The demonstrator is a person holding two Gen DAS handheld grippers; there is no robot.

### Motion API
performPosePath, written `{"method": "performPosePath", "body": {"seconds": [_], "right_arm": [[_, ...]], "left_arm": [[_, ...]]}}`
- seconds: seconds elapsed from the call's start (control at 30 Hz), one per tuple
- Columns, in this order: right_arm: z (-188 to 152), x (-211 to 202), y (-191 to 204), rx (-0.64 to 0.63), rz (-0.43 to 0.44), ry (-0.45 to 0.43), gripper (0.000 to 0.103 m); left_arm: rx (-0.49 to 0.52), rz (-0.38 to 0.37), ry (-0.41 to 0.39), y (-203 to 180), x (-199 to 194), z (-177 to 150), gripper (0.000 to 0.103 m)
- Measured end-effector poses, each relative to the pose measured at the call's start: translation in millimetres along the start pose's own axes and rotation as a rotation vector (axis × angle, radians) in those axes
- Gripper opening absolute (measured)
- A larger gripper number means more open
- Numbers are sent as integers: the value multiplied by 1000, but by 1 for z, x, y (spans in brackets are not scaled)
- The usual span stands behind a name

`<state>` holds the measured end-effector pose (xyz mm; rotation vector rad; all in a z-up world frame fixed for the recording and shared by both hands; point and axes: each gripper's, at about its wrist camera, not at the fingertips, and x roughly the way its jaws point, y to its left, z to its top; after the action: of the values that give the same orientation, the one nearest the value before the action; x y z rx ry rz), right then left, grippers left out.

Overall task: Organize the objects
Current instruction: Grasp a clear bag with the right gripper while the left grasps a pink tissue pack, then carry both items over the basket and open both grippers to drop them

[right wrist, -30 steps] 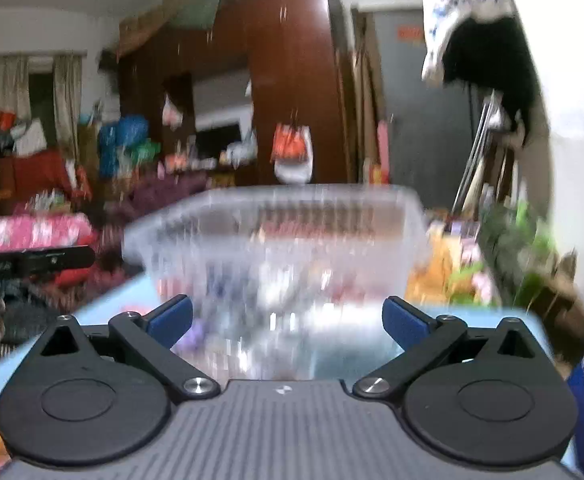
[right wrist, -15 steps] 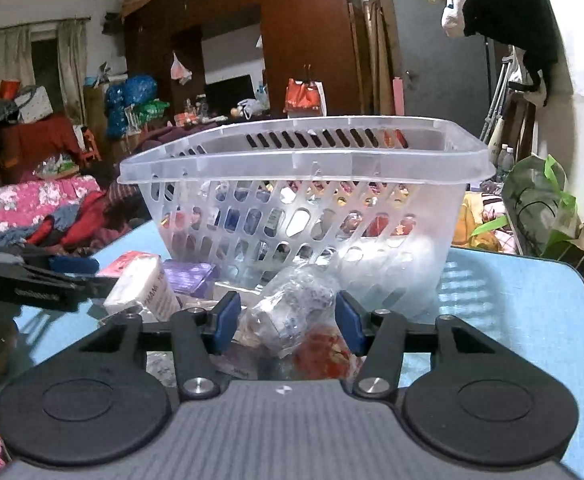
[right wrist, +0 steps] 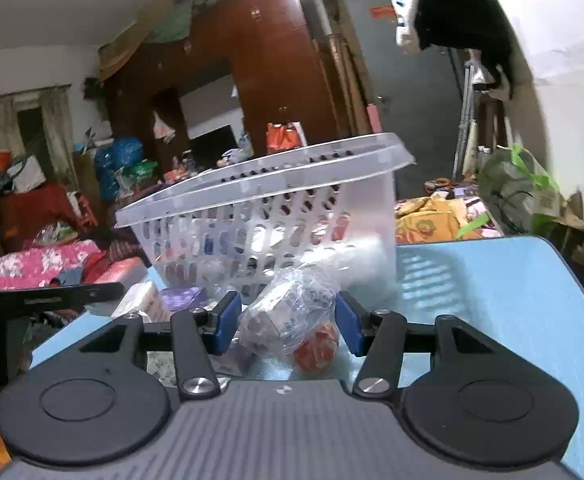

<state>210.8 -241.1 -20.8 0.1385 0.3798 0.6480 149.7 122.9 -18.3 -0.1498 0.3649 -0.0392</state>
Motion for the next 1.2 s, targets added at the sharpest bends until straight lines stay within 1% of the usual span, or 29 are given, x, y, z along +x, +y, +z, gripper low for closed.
{"method": "performPosePath", "body": {"seconds": [0.07, 0.17, 0.27, 0.47, 0.57, 0.63, 0.7, 0.77, 0.83, 0.87, 0.93, 0.97, 1.0, 1.03, 1.07, 1.1, 1.13, 1.17, 1.2], "right_arm": [[-1, -4, -1, 7, -2, -17, 56], [-2, -7, 3, -21, -44, -46, 56], [-3, -8, 7, -38, -60, -65, 55], [-5, -13, 15, -74, -84, -109, 55], [-5, -15, 20, -103, -88, -123, 55], [-4, -17, 23, -109, -64, -126, 55], [2, -24, 29, -119, -30, -120, 55], [15, -36, 41, -167, -35, -162, 55], [38, -44, 53, -205, -40, -202, 55], [54, -43, 58, -216, -31, -205, 55], [85, -33, 64, -224, -22, -186, 55], [99, -24, 68, -252, -36, -174, 55], [113, -12, 73, -285, -72, -153, 55], [123, 1, 74, -299, -105, -130, 55], [131, 14, 72, -296, -110, -99, 55], [136, 25, 69, -287, -92, -68, 57], [138, 36, 67, -284, -85, -35, 58], [137, 44, 67, -285, -105, -20, 73], [134, 48, 68, -292, -141, -29, 96]], "left_arm": [[-6, -18, -22, 1, -2, 0, 60], [-3, -46, -39, 1, -3, 0, 60], [6, -57, -73, 2, -5, -1, 60], [8, -74, -114, 3, -12, -4, 60], [-10, -62, -109, 6, -10, -3, 60], [-18, -64, -128, 8, -15, -2, 60], [-28, -100, -156, 8, -27, 2, 60], [-23, -156, -207, 2, -43, 13, 60], [15, -173, -244, -10, -51, 34, 60], [39, -176, -248, -20, -50, 49, 60], [53, -192, -236, -33, -39, 76, 60], [61, -202, -221, -41, -30, 90, 60], [70, -206, -199, -49, -19, 103, 60], [75, -202, -185, -56, -10, 109, 61], [84, -192, -166, -62, 3, 116, 61], [98, -179, -132, -68, 17, 120, 64], [105, -168, -100, -72, 27, 118, 75], [98, -158, -72, -73, 38, 116, 82], [88, -149, -45, -73, 44, 114, 88]]}}
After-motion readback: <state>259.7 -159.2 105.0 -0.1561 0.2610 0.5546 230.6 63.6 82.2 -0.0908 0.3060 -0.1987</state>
